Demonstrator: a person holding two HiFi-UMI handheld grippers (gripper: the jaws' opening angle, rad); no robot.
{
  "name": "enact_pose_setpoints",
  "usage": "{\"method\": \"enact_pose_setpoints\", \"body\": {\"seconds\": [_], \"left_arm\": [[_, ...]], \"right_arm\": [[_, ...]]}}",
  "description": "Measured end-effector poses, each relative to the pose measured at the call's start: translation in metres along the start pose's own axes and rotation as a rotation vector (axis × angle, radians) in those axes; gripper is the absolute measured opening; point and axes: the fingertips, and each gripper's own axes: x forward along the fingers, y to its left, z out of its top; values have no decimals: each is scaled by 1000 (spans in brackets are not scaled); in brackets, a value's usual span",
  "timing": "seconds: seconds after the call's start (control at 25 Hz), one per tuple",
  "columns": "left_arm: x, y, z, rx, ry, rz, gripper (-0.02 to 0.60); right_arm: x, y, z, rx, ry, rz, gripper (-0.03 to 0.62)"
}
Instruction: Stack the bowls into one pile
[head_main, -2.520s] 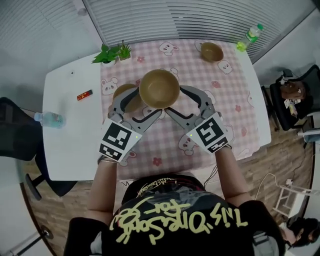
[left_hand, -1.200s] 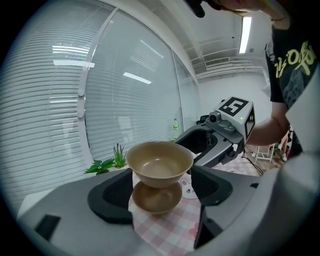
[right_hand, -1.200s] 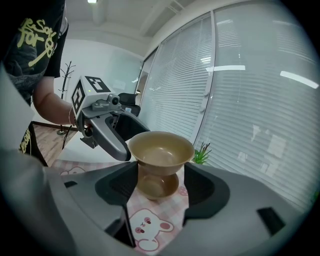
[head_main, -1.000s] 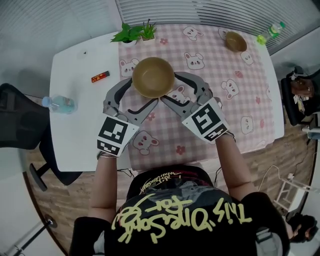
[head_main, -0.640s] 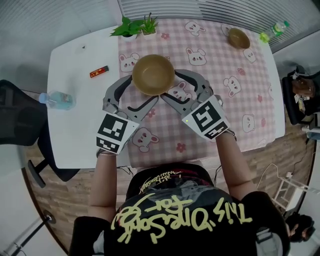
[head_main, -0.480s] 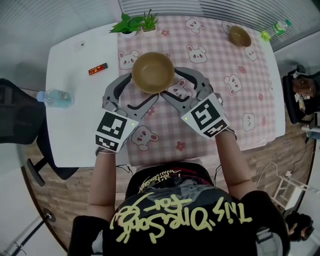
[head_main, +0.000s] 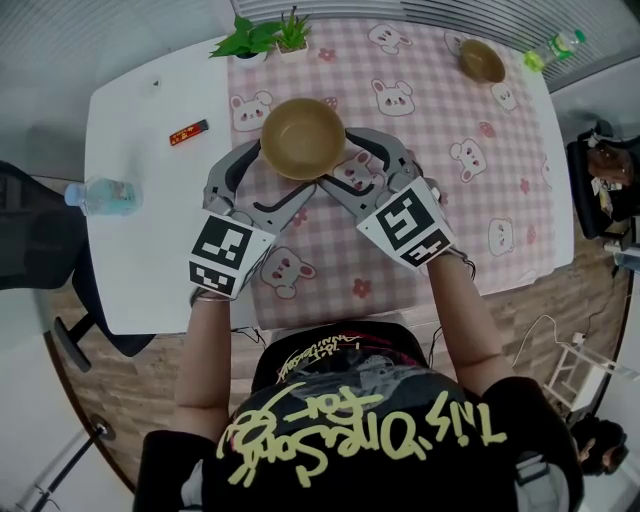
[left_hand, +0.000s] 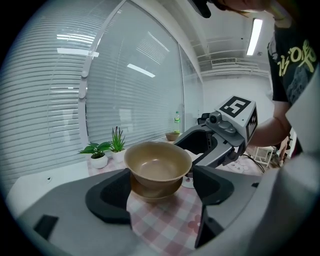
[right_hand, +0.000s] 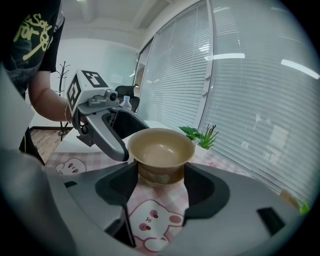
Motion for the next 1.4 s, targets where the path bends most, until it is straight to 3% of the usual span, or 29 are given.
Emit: {"method": "enact_pose_setpoints", "body": {"seconds": [0.76,1.4], "left_arm": [[10,5,-14,-49,39,-25,400],[13,5,-24,-39,77,-37,400]], "right_arm": [[10,-1,-9,2,30,18,273],[13,3,-16,20,43,43,273]]}}
